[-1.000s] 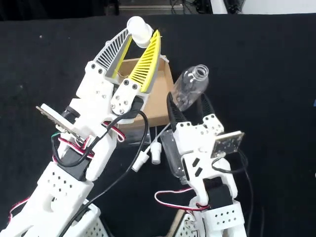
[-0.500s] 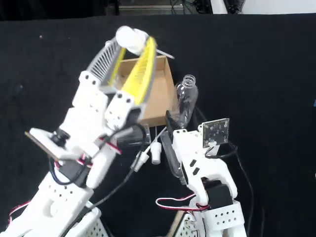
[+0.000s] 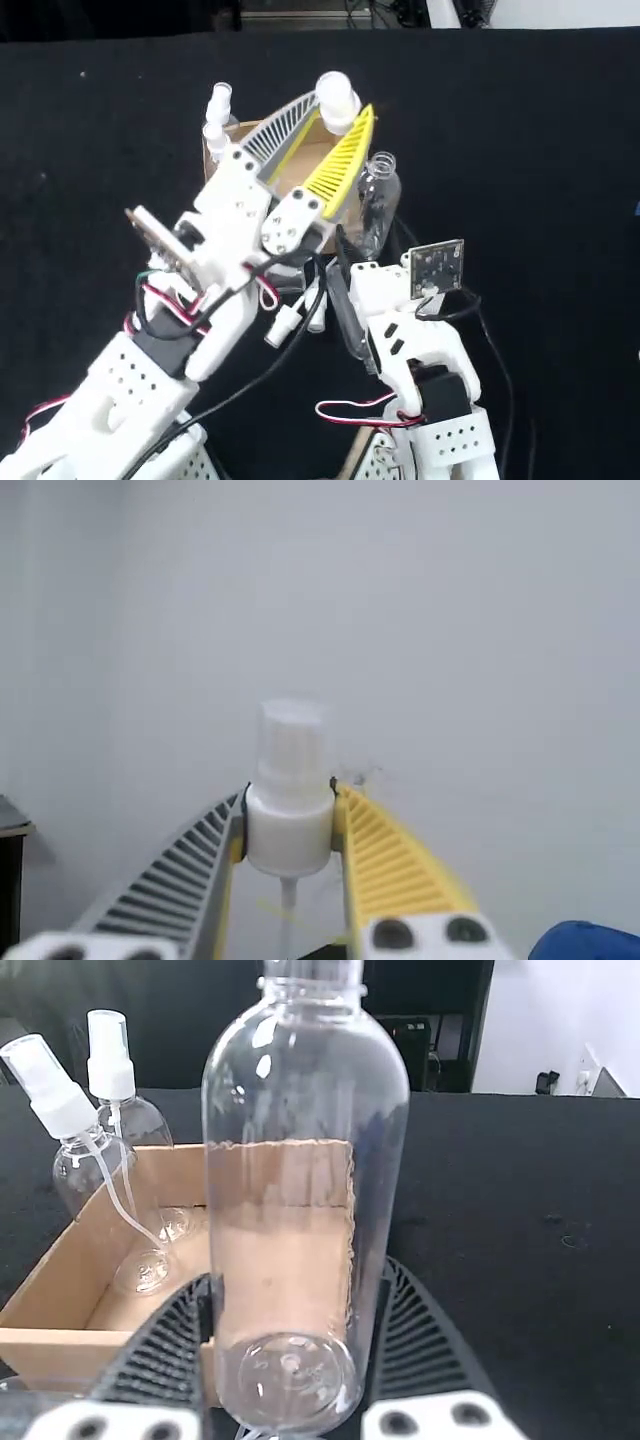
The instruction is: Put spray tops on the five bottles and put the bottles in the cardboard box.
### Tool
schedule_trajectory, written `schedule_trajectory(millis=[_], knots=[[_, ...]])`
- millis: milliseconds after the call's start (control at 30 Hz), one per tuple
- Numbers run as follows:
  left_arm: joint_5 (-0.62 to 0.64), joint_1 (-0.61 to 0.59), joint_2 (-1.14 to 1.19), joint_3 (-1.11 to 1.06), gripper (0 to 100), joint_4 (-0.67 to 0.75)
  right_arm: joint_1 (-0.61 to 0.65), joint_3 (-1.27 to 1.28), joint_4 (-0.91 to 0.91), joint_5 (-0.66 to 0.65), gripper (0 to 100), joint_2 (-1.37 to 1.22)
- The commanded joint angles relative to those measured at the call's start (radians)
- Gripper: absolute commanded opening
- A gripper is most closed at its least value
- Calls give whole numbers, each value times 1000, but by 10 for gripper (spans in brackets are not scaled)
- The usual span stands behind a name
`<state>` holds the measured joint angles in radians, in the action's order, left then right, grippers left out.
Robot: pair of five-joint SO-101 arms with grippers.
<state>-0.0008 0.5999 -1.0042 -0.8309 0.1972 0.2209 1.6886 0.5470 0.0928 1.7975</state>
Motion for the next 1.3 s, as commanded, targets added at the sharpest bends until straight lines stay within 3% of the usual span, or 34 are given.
schedule_trajectory(millis=[0, 267, 367, 533, 733, 1067, 1267], knots=[[8, -16, 18, 143, 29, -130, -20, -2, 0, 2, 11, 48], [3, -18, 86, 108, 30, 18, -20, -2, -5, 2, 11, 48], [2, -19, 107, 97, 30, 60, -25, -2, -107, 2, 11, 48], [2, -19, 112, 105, 30, 63, -49, -2, -235, 2, 11, 44], [0, -21, 126, 186, 29, 54, -49, -2, -232, 2, 11, 45], [-8, 12, 293, 492, 30, -350, -49, -2, -232, 2, 11, 41], [-190, 45, 466, 610, 30, -434, -49, -2, -232, 2, 11, 41]])
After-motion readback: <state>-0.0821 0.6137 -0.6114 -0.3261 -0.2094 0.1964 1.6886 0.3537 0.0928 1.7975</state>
